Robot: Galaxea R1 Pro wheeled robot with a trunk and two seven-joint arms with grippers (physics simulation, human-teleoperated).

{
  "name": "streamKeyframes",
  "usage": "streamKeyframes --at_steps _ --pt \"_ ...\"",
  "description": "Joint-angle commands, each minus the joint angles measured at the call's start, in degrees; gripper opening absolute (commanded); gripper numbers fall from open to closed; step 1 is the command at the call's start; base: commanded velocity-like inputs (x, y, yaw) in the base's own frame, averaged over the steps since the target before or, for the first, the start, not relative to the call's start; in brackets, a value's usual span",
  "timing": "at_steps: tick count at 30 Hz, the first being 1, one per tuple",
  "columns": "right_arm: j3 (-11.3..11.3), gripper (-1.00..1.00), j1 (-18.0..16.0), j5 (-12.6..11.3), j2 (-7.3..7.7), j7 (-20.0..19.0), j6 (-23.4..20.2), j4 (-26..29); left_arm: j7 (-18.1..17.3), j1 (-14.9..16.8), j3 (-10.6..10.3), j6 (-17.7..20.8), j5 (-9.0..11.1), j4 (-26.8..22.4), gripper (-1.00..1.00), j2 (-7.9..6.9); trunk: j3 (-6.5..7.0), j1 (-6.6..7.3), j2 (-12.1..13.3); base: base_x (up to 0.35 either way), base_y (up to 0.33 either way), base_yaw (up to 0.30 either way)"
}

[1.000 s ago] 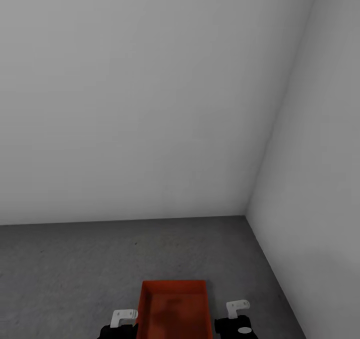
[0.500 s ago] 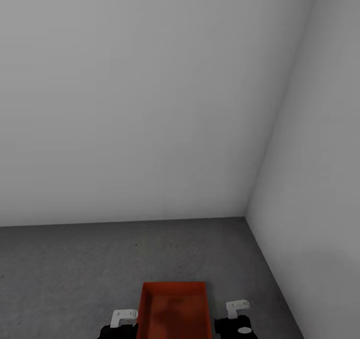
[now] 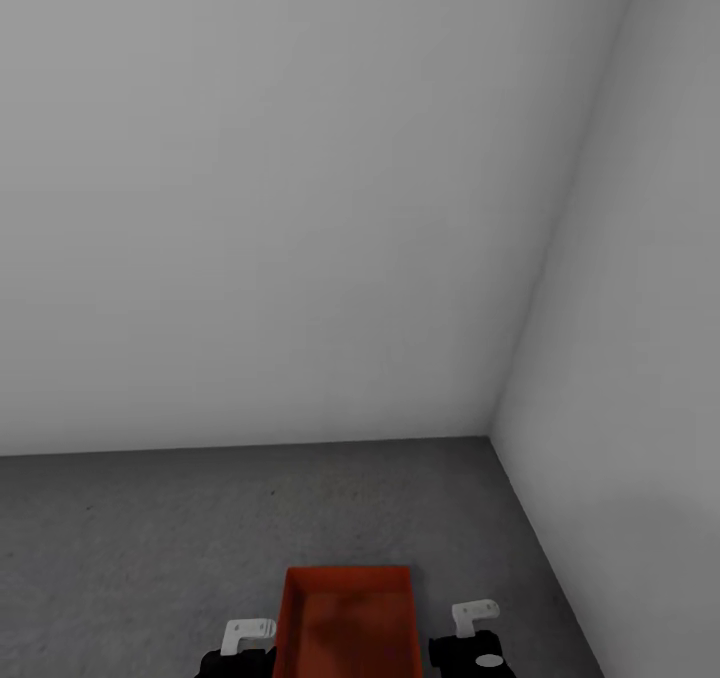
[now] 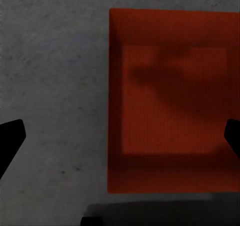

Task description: Move the two storage containers from the living room to the garage. In the garage, place one container on the floor and stack the other container on top of it (either order is fine).

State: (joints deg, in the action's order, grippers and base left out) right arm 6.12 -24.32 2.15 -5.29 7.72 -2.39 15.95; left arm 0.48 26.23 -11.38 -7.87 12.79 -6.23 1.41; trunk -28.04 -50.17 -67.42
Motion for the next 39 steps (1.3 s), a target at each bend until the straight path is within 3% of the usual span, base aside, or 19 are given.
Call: streamKeyframes --at_steps 1,39 --pt "0.4 1.00 0.0 0.2 0.02 0.4 -0.3 0.0 0.1 0.0 -0.5 -0.2 0.6 0.1 1.00 -0.01 0.13 0.23 0.4 0.000 0.000 0.000" --pt "0.4 1.00 0.0 0.2 0.02 0.4 -0.3 0.0 0.1 0.0 -0.5 -0.2 0.6 0.1 1.00 -0.01 6.95 8.57 15.6 0.000 0.000 0.000"
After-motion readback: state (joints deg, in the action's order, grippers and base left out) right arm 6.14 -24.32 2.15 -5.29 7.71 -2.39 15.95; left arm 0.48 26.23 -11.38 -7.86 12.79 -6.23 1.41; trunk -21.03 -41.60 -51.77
